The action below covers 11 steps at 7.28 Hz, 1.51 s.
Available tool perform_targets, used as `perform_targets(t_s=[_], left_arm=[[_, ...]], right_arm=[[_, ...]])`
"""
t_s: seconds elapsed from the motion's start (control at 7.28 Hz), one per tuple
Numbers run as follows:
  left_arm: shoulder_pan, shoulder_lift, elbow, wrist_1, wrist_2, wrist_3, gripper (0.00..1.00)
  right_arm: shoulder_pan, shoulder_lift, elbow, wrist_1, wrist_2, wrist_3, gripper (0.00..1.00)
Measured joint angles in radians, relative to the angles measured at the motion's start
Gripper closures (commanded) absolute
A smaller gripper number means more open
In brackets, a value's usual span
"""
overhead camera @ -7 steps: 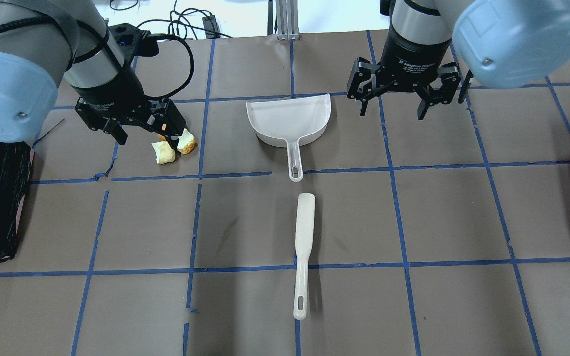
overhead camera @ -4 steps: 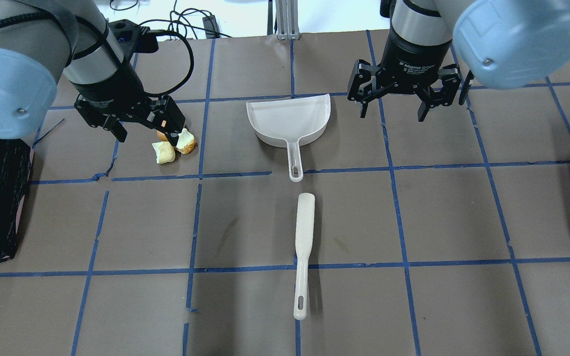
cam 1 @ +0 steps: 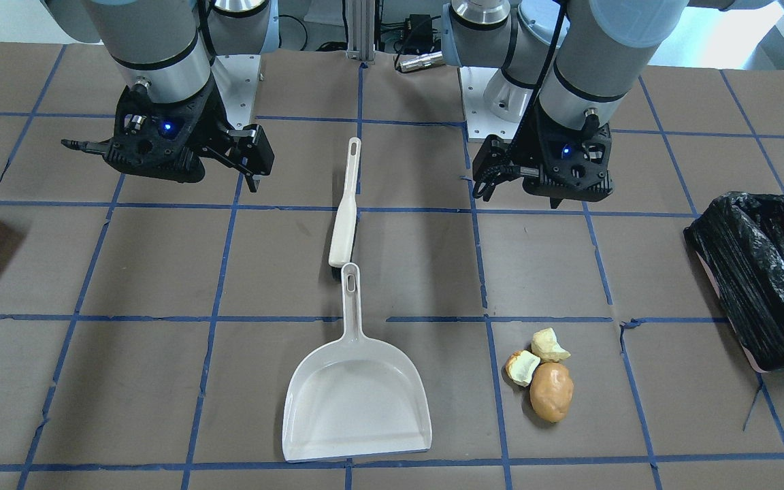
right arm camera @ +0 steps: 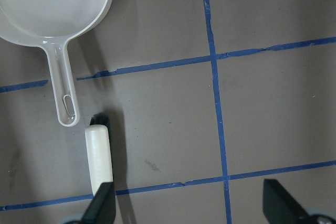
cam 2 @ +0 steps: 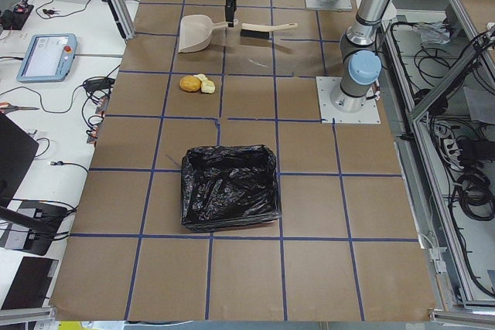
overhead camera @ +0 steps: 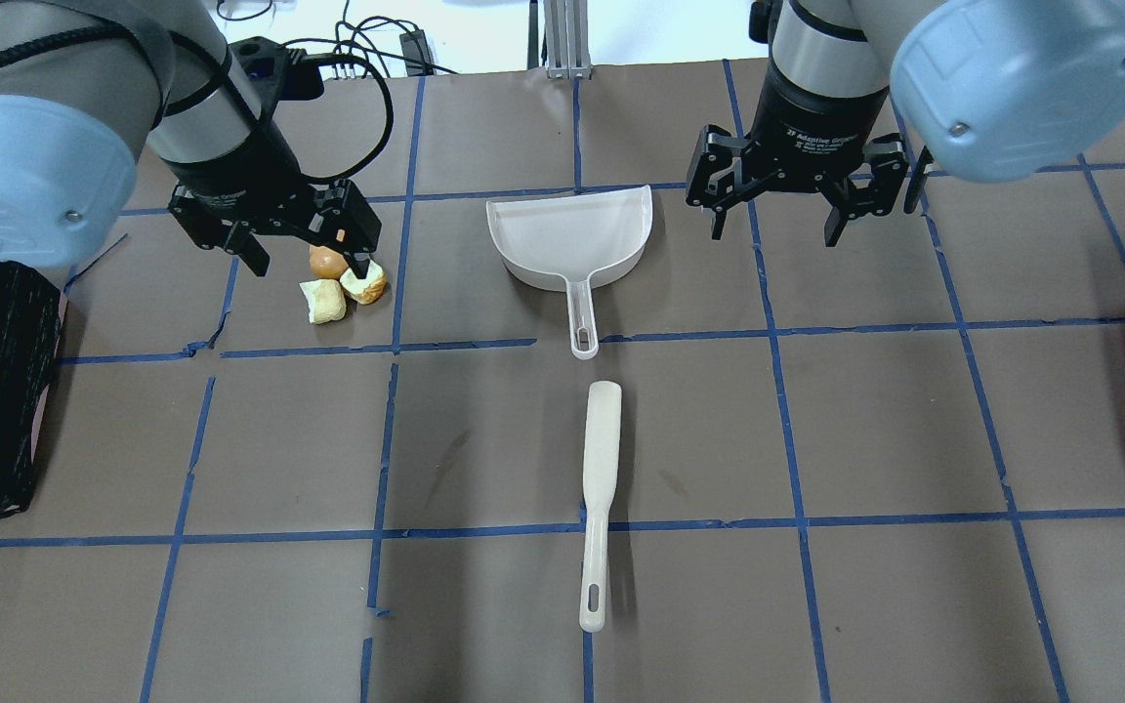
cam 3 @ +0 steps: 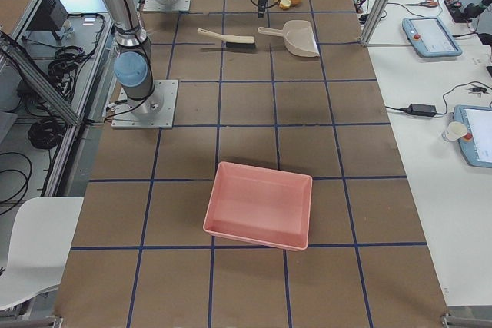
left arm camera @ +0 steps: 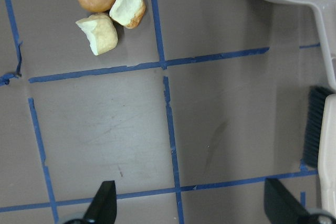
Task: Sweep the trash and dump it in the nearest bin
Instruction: 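Lower the left gripper toward the white dustpan handle, then grasp the white dustpan handle with the left gripper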
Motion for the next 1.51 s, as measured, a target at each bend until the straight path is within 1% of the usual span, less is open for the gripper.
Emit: perform_targets(t_s=[0.27,0.55,0.69,1.1,1.51], left_arm=[[-0.052,-0.101,0.056,0.032,-0.030,-0.034,0.00],[-0.113,-0.220,0.128,0.069,-0.056,-0.071,0.00],[-0.131,-0.260,0.145,0.089,-0.061,-0.083,0.00],[-0.184,-0.365,0.151,0.179,-0.073,-0.111,0.00],[-0.219,-0.400,0.134,0.204,-0.077,-0.134,0.00]], right_arm=[[-0.003,-0.021,0.039,-0.002,-0.005,-0.007,0.00],[-0.008,-0.025,0.048,-0.005,-0.008,-0.009,0.00],[-0.011,-0.025,0.048,-0.005,-0.009,-0.011,0.00],[-0.022,-0.031,0.046,-0.005,-0.009,-0.036,0.00],[-0.071,-0.049,0.043,-0.010,-0.010,-0.100,0.00]])
